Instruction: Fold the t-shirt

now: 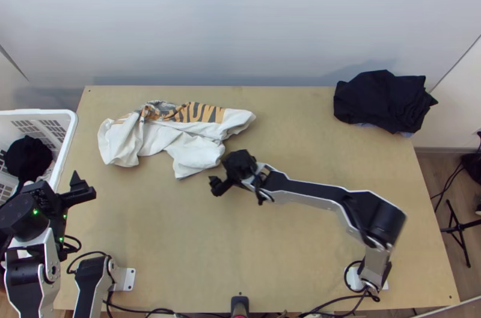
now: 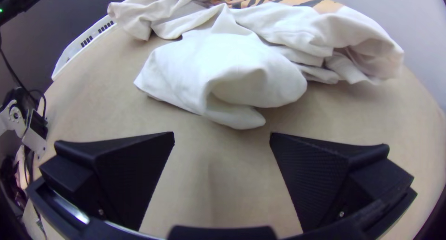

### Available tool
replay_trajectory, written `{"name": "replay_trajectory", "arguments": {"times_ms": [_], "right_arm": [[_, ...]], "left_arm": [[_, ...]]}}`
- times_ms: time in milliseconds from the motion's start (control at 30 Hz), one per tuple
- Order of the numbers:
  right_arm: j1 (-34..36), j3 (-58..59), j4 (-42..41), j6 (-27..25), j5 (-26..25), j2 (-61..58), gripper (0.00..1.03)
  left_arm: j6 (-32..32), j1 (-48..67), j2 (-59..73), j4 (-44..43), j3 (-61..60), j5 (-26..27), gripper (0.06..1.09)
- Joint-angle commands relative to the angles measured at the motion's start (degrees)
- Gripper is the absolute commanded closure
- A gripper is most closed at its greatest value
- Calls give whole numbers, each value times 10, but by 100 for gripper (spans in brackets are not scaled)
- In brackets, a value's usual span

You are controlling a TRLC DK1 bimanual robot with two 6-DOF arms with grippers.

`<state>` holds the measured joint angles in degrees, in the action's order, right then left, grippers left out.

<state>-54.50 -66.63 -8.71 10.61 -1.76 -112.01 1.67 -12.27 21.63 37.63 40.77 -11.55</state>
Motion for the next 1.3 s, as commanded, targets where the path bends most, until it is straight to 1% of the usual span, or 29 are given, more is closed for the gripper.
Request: {"name": "replay_trajectory", "arguments": {"times_ms": [0, 67, 133, 167, 233, 267, 300, 367, 500, 567, 667, 800, 933, 1067, 1167, 1267], "right_arm": [[-8, -89, -1, 0, -17, -72, 10], [-8, -117, 4, -1, -25, -88, 26], [-8, -146, 14, -9, -32, -101, 51], [-8, -164, 29, -16, -37, -110, 60], [-8, -201, 66, -31, -43, -128, 71], [-7, -215, 84, -38, -44, -133, 80], [-7, -222, 95, -50, -44, -135, 98], [-8, -220, 107, -55, -51, -124, 100], [-8, -212, 137, -56, -51, -86, 100], [-10, -217, 164, -57, -52, -58, 100], [-16, -244, 230, -59, -51, -9, 100], [-16, -320, 347, -59, -51, 39, 100], [-9, -424, 448, -62, -51, 60, 100], [2, -538, 544, -86, -51, 64, 100], [18, -618, 594, -103, -51, 62, 100], [41, -647, 608, -130, -52, 72, 100]], "left_arm": [[1, 3, 11, -11, -2, 9, 11], [3, 3, 18, -20, -1, 11, 11], [7, 3, 25, -26, 0, 11, 11], [8, 3, 30, -31, 1, 11, 11], [14, 3, 37, -39, 3, 11, 11], [18, 2, 40, -46, 3, 11, 11], [19, 1, 43, -51, 4, 11, 11], [26, 1, 49, -55, 7, 11, 11], [32, 1, 56, -66, 11, 12, 11], [32, 1, 62, -68, 13, 14, 11], [32, 2, 69, -70, 18, 28, 11], [32, 8, 83, -77, 20, 48, 11], [25, 42, 98, -85, 22, 51, 11], [23, 73, 121, -87, 32, 50, 11], [25, 103, 134, -84, 40, 50, 11], [37, 116, 152, -83, 44, 50, 11]]}}
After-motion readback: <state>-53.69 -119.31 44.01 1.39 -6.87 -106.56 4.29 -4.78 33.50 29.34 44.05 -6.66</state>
